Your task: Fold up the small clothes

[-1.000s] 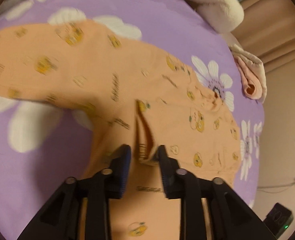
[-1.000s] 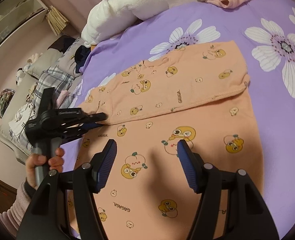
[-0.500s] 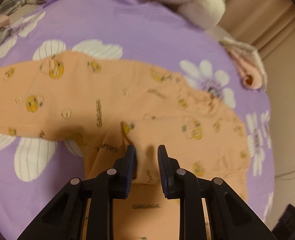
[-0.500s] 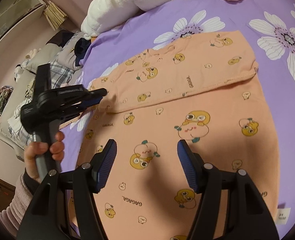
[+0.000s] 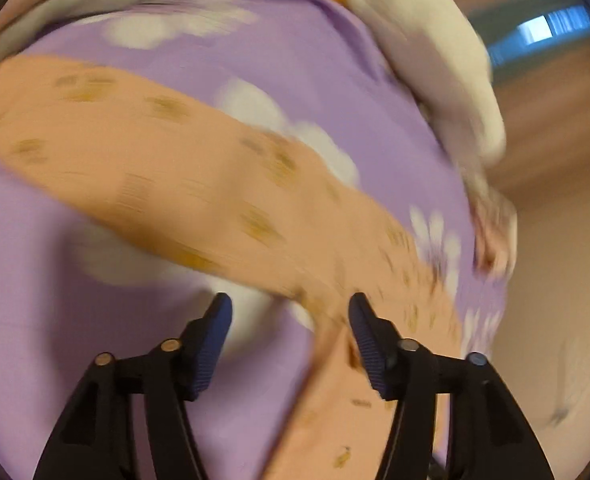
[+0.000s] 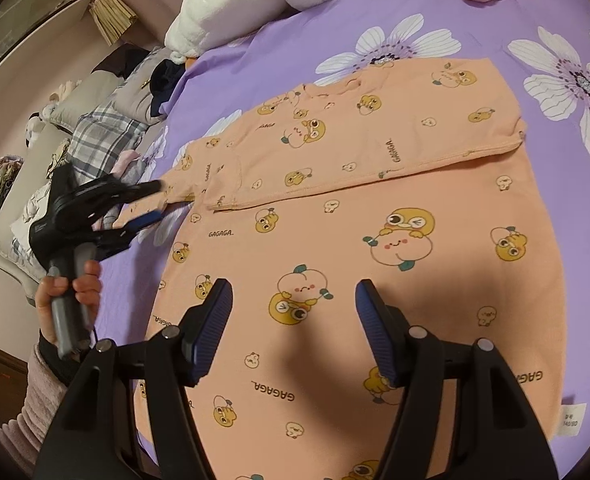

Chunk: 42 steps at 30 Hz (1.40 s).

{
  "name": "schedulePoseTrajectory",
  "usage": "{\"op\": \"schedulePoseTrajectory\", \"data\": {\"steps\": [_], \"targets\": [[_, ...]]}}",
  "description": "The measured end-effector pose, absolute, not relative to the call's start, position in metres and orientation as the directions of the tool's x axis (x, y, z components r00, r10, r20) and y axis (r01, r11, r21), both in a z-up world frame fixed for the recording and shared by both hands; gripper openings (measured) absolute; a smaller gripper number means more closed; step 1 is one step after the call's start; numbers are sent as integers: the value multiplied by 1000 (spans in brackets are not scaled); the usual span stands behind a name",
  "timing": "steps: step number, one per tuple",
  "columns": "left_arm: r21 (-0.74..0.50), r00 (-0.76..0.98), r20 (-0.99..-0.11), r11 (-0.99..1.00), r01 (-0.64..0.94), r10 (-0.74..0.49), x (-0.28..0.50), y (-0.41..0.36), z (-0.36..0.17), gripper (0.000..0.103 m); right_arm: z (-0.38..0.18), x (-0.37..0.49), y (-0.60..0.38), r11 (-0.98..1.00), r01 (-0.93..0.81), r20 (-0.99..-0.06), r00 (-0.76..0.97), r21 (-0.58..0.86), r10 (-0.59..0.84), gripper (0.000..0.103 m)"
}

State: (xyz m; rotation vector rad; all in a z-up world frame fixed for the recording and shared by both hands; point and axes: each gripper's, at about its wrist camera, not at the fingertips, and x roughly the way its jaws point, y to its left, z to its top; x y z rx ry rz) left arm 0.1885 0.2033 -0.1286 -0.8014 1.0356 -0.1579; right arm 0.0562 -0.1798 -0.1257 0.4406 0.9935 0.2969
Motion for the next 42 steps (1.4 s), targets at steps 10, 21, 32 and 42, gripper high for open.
{"op": "schedulePoseTrajectory", "data": {"steps": [10,21,32,42], "targets": [[-799,722,-592,380,-467,-357,149,353,-158,59,-134,66,-165,880,-42,-762,482,473,432,65],[-831,791,-552,253,-495,-265,164,386,-168,59,-134,70,-158,893,-60,-777,470,446,419,65],[-679,682,-709,438,-589,-180,173,379,-147,7,-138,64,-165,895,-39,-781,474,444,408,65],[-649,723,-658,646,-402,-212,187,317,-77,7,-134,55,-173,884,-38,-757,500,465,420,65]]}}
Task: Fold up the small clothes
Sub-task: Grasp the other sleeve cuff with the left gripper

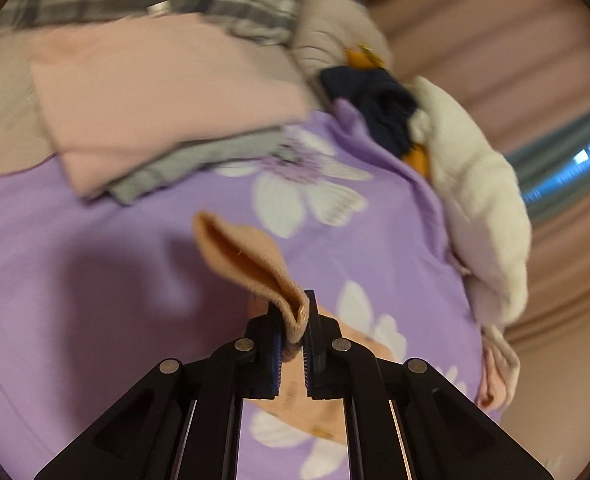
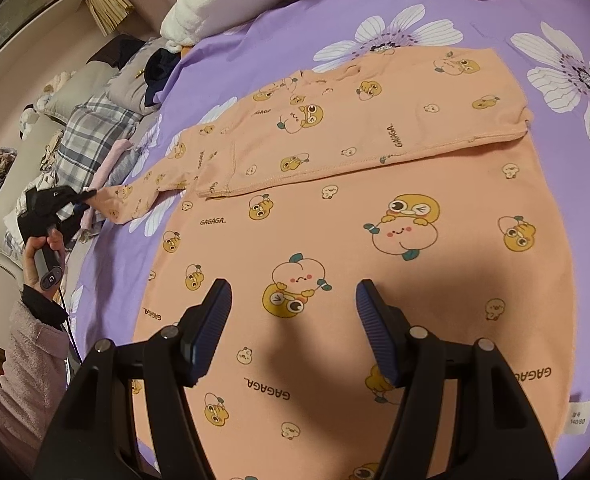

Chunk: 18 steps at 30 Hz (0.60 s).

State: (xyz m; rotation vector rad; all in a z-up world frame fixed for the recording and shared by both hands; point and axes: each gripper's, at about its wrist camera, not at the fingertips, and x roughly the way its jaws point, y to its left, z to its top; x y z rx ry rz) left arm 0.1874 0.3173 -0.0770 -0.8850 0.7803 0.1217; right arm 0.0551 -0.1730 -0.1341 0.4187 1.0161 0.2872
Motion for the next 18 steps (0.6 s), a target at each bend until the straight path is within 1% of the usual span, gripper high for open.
{"op": "schedulePoseTrajectory", "data": {"steps": [4,11,18], "targets": [[-627,723,-646,709,-322,-244,195,281,-55,6,-132,49,-184,878,-28,-745,517,478,422,65],[-539,692,-654,830,-143,-305,205,189,-22,6,-127,45,-215,847,17,-703,566,531,430,66],[-451,630,-683,892,34,-369,208,95,-11,6,-127,41,-245,808,58,-664,606,586,438,66]]}}
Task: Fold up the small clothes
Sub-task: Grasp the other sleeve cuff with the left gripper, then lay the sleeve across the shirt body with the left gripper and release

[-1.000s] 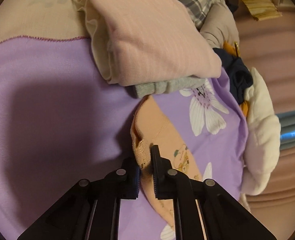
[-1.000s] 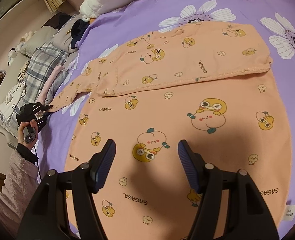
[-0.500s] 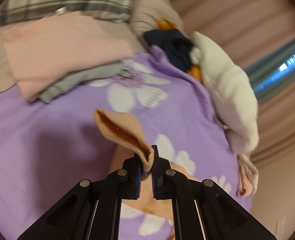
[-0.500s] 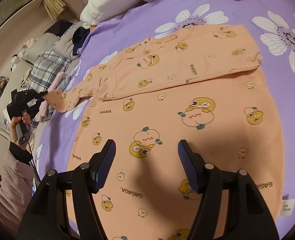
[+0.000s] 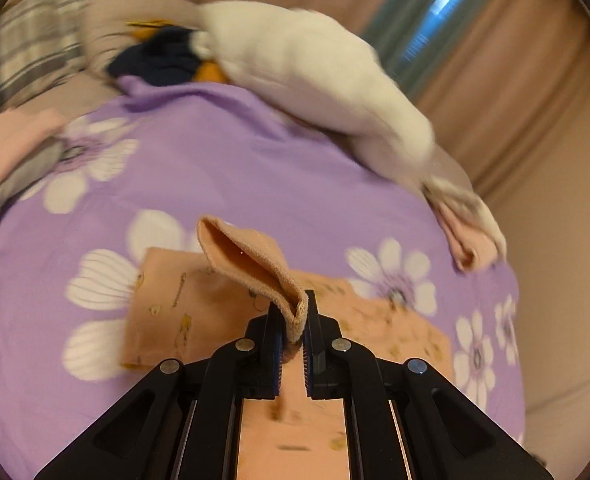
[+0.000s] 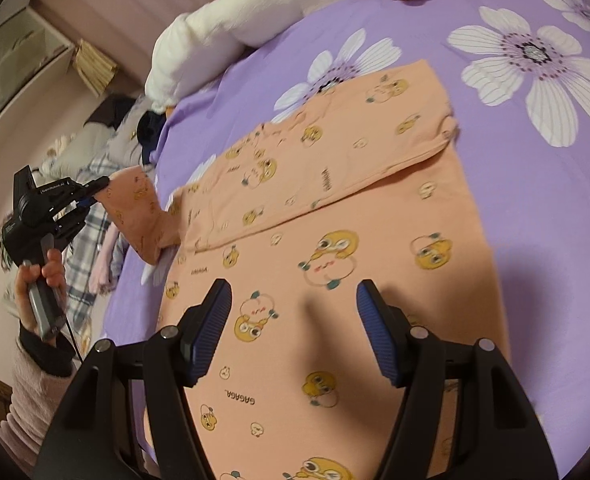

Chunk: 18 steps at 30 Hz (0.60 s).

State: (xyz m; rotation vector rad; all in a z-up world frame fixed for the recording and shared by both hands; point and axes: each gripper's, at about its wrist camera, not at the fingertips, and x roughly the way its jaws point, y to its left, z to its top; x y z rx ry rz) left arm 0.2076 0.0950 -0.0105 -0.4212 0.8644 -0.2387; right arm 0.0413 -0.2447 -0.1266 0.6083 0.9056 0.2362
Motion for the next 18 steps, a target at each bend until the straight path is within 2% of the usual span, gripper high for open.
{"op": "schedulePoseTrajectory", "data": {"steps": [12,18], "targets": [[-340,476,-774,908,244,-418,197,-44,-43,7,-121,56,-282,772,91,-618,661,629,426,66],[-272,416,-827,916,294,-379,190,-86,-73,7,-127,63,-299,763,116,-619,667,636,415,66]]}}
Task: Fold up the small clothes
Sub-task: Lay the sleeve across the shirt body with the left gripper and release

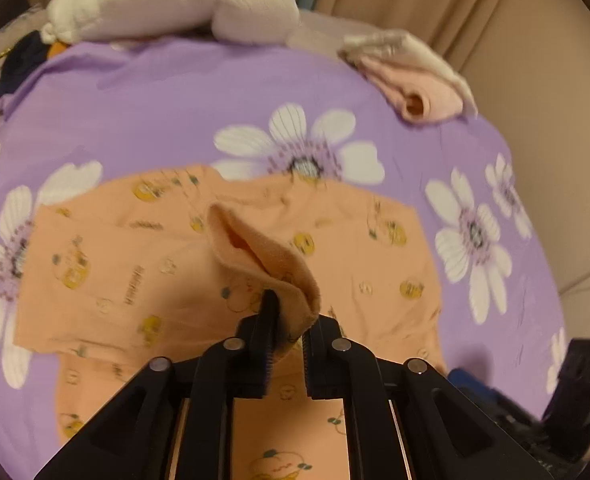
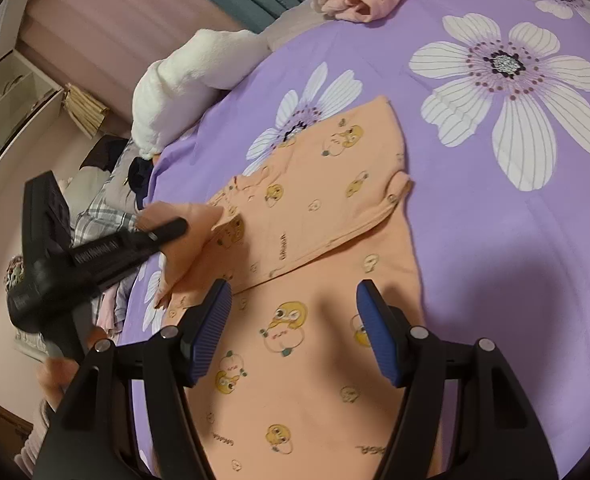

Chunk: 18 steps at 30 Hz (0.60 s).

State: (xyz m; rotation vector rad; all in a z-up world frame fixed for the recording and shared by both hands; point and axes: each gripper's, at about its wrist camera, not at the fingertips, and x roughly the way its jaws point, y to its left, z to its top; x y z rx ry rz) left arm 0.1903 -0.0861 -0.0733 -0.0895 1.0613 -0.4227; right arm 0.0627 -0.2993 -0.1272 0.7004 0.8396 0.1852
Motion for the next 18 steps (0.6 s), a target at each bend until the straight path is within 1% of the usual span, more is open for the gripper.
{"op": "schedulePoseTrajectory", "data": {"steps": [3,4,5,7,9,14,18], "targets": [[-257,347,-867,918,302,-357,193,-97,-94,8,-131,68,-306,765,131,-628,665,631,404,66],[-259,308,-883,915,310,-354,195,-101,-103,18,-132,70,-308,764,134,-629,664,631,403,66],[-264,284,-891,913,312,-354,195,-103,-109,27,-133,71,-309,762,136,-629,664,634,404,66],[-291,253,-891,903,316,-376,194,-103,-115,58,-134,75,-311,753,141,-626,663,643,411,66],[-309,251,-884,896,317,-394,191,-101,-116,68,-136,80,-311,734,137,-615,659,665,434,66],[-336,255,-867,879,338,-429,178,-80,-108,69,-143,99,-302,657,123,-570,631,743,526,66],[-345,313,-847,893,290,-429,168,-38,-101,69,-145,114,-288,631,111,-556,606,768,569,66]]}}
